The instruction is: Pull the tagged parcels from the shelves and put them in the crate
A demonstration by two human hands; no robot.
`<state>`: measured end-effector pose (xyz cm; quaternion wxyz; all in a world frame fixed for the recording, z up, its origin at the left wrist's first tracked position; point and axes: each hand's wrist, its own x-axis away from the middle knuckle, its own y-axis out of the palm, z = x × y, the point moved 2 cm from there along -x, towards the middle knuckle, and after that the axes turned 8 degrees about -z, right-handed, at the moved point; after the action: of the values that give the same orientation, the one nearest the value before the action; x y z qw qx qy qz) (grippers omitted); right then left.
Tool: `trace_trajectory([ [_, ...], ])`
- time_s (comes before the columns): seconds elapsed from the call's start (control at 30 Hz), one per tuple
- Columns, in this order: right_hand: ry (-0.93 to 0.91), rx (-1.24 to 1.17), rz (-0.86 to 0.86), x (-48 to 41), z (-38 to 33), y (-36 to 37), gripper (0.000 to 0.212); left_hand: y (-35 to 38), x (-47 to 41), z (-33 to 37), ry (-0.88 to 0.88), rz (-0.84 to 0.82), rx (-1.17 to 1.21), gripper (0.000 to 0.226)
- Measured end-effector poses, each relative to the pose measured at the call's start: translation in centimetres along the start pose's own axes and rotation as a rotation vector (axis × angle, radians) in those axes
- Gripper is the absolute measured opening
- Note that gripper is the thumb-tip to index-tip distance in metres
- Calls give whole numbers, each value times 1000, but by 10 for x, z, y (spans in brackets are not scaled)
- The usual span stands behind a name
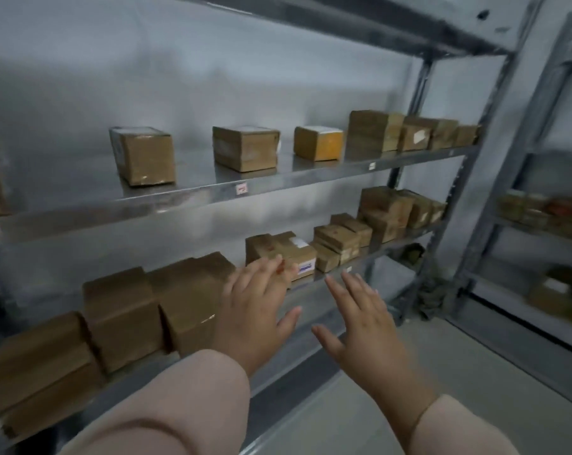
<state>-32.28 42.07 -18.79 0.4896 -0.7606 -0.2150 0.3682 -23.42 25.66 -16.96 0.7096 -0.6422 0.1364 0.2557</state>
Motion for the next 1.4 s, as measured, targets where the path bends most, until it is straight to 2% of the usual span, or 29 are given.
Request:
trace_trajectory([
  [0.17, 98, 67, 105, -30, 65, -40, 76, 27, -81, 40, 115, 13, 20, 59],
  [0.4, 206, 155, 209, -104, 147, -70, 74, 75, -208, 70, 181, 54, 68, 63],
  [0.8, 253, 199, 286, -215, 286, -117, 77, 127, -394, 99, 251, 100, 102, 63],
  [0.97, 203, 185, 243, -261, 362, -127, 76, 152, -454, 112, 187, 142, 62, 62],
  [1.4, -130, 113, 230, -402, 497, -158, 75, 218, -582, 162, -76, 190, -5, 63],
])
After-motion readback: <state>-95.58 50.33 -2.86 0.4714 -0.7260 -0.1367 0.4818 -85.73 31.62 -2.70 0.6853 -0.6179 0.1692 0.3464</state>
